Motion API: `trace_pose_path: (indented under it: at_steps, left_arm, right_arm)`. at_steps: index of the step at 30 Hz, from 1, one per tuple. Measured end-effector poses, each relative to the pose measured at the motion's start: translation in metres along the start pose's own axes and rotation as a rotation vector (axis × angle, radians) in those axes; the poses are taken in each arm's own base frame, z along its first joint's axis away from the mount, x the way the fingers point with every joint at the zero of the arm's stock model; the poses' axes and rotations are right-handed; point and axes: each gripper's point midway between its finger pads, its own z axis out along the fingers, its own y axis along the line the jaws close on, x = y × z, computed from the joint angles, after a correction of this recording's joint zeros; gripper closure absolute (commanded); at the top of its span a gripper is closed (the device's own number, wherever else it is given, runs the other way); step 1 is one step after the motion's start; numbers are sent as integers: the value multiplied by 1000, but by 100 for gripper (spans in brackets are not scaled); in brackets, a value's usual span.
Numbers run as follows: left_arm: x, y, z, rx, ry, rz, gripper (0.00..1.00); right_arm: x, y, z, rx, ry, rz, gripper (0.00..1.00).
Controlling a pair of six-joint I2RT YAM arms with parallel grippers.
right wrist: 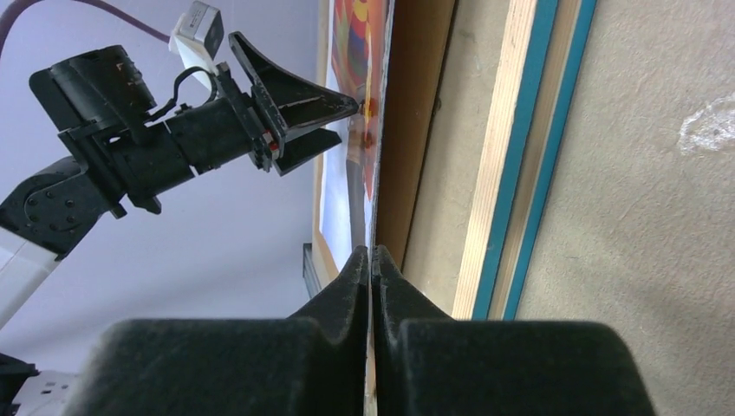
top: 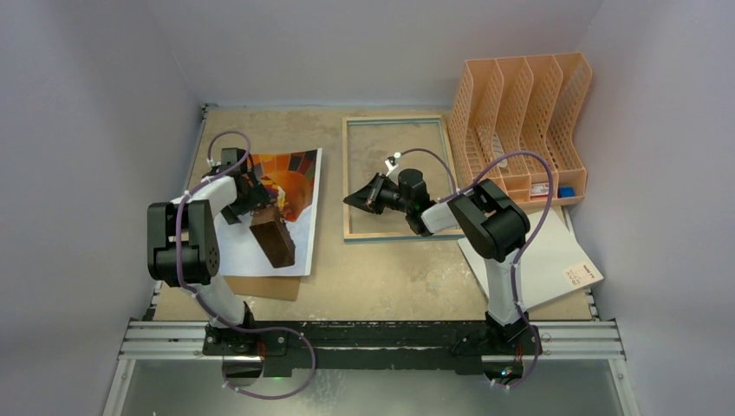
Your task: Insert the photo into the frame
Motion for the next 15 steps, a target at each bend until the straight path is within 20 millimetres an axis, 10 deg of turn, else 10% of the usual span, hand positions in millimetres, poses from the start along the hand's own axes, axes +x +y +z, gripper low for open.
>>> trace_pose_path:
  at_steps: [8, 15]
  left_arm:
    - [0, -3, -4, 16, 6, -1, 14]
    - [-11, -23, -21, 98, 40, 11, 11]
  right_arm:
    - [-8, -1, -8, 77, -2, -38, 100]
    - [-74, 54, -35, 144, -35, -229, 100]
